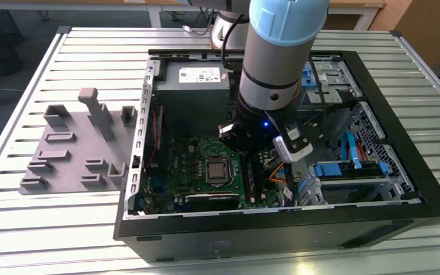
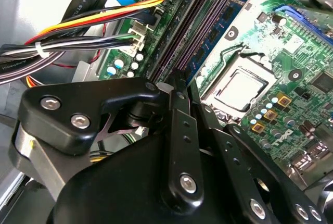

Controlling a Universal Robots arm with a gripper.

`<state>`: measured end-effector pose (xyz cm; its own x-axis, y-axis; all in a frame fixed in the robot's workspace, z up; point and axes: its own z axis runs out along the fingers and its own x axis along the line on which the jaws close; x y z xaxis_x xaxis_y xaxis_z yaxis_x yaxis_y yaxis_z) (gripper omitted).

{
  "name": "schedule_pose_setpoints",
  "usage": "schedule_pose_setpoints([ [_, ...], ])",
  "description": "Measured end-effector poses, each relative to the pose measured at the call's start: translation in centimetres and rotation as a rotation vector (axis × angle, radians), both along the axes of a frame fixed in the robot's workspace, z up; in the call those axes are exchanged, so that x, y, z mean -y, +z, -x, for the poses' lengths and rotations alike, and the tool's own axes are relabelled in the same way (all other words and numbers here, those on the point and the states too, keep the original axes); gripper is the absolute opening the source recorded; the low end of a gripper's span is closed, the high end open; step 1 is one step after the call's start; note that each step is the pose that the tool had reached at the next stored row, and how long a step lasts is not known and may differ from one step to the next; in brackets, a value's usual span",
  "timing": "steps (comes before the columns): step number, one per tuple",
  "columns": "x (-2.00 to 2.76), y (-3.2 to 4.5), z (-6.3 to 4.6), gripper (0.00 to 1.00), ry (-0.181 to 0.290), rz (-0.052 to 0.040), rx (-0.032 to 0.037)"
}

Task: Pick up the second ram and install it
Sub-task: 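Insert the second ram into the second slot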

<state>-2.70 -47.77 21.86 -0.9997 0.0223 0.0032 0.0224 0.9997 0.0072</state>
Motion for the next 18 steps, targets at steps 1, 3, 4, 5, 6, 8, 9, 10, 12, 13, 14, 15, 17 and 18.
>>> schedule_pose_setpoints([
  [1, 0.0, -0.04, 0.0, 0.14, 0.0, 0.0, -0.0004],
  [3, 0.02, -0.1, 0.0, 0.14, 0.002, 0.0004, -0.0021],
  [4, 0.02, -0.11, 0.0, 0.14, 0.002, 0.0004, -0.0023],
  [5, 0.03, -0.13, 0.0, 0.14, 0.003, 0.0002, -0.0023],
  [6, 0.03, -0.13, 0.0, 0.14, 0.004, 0.0001, -0.0024],
  [8, 0.04, -0.15, -0.01, 0.14, 0.007, 0.0002, -0.0024],
  [9, 0.05, -0.15, -0.01, 0.14, 0.009, 0.0002, -0.0024],
  [10, 0.05, -0.16, -0.01, 0.14, 0.011, 0.0003, -0.0024],
  [12, 0.05, -0.19, -0.01, 0.14, 0.014, 0.0002, -0.0026],
  [13, 0.05, -0.23, -0.01, 0.14, 0.016, 0.0001, -0.0028],
  [14, 0.05, -0.27, -0.01, 0.14, 0.019, 0.0, -0.003],
  [15, 0.06, -0.3, -0.01, 0.14, 0.02, 0.0002, -0.0035],
  [17, 0.1, -0.41, -0.01, 0.14, 0.02, 0.0002, -0.0046],
  [18, 0.12, -0.47, -0.01, 0.14, 0.02, 0.0001, -0.005],
])
